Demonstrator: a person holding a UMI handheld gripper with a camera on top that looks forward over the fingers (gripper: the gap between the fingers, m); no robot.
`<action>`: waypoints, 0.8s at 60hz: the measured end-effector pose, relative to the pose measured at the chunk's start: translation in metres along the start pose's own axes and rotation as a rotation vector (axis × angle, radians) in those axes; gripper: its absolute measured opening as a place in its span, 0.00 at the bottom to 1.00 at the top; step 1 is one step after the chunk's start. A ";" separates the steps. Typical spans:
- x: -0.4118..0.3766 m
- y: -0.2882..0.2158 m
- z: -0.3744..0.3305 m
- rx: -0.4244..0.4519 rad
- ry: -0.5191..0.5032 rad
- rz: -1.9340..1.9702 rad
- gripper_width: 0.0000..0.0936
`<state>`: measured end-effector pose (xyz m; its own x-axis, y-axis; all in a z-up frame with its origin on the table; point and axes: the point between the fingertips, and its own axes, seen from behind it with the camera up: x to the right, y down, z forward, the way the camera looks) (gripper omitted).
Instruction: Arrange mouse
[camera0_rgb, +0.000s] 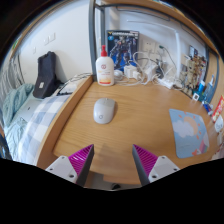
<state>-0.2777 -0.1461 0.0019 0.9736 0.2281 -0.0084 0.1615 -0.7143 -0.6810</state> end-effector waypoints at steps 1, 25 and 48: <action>-0.004 -0.003 0.007 -0.004 0.003 -0.004 0.82; -0.034 -0.092 0.113 0.017 0.026 0.021 0.80; -0.028 -0.103 0.123 0.041 0.060 0.079 0.34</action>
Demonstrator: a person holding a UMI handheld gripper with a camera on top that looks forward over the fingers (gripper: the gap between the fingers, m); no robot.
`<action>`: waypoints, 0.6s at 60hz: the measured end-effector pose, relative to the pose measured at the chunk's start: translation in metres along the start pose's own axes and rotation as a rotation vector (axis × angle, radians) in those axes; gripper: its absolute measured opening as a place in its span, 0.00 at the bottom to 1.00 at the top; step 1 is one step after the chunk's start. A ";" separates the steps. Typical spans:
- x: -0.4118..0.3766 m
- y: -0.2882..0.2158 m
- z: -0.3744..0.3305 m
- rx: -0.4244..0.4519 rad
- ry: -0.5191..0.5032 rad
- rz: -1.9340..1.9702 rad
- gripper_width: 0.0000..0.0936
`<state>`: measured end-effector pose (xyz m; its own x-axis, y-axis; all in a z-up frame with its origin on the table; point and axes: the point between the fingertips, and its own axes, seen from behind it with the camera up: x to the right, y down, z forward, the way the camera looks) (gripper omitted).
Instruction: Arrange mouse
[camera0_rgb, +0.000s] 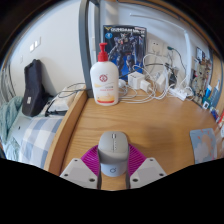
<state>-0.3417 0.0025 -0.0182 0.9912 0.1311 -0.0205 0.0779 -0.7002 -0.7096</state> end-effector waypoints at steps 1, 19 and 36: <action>0.000 0.000 0.000 -0.003 -0.001 -0.002 0.34; 0.046 -0.083 -0.090 0.120 -0.006 -0.090 0.35; 0.222 -0.169 -0.220 0.334 0.126 -0.092 0.34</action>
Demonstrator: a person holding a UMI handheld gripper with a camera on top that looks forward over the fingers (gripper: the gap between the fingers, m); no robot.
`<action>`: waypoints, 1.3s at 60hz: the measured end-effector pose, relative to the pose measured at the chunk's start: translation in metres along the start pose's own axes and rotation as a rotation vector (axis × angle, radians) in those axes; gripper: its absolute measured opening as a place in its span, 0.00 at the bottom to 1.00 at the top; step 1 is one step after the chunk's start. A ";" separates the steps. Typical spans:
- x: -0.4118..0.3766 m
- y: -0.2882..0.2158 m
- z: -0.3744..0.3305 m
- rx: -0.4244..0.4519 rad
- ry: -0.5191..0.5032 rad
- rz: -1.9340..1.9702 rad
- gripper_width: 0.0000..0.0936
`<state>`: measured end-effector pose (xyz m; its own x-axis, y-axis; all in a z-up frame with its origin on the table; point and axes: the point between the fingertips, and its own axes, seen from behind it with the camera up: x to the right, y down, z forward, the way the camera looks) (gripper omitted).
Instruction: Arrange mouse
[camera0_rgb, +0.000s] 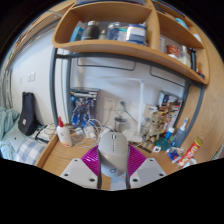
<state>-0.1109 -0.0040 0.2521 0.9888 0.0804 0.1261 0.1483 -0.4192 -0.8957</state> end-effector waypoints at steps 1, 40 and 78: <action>0.012 0.000 -0.002 0.004 0.006 0.005 0.34; 0.130 0.251 0.079 -0.371 -0.015 0.134 0.34; 0.121 0.202 0.034 -0.402 0.008 0.020 0.73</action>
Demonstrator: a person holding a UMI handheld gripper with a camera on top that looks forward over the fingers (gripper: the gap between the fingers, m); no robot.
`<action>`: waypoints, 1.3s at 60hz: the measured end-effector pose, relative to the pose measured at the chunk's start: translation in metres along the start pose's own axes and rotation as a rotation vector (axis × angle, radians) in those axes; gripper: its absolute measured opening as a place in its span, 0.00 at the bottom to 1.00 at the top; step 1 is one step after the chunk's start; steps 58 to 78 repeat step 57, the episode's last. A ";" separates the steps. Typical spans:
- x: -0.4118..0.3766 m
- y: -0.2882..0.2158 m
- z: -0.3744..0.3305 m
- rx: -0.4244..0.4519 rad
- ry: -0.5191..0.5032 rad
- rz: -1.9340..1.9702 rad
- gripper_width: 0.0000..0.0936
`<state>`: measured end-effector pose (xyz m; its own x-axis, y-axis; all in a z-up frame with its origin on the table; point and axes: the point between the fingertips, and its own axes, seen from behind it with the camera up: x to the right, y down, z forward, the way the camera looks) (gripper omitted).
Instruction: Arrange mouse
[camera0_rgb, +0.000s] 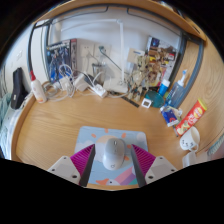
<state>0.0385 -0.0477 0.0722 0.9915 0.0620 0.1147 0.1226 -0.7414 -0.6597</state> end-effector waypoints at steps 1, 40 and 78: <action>-0.001 -0.005 -0.008 0.008 -0.004 0.003 0.73; -0.010 -0.083 -0.204 0.266 -0.007 0.081 0.73; -0.006 -0.078 -0.207 0.258 0.008 0.074 0.74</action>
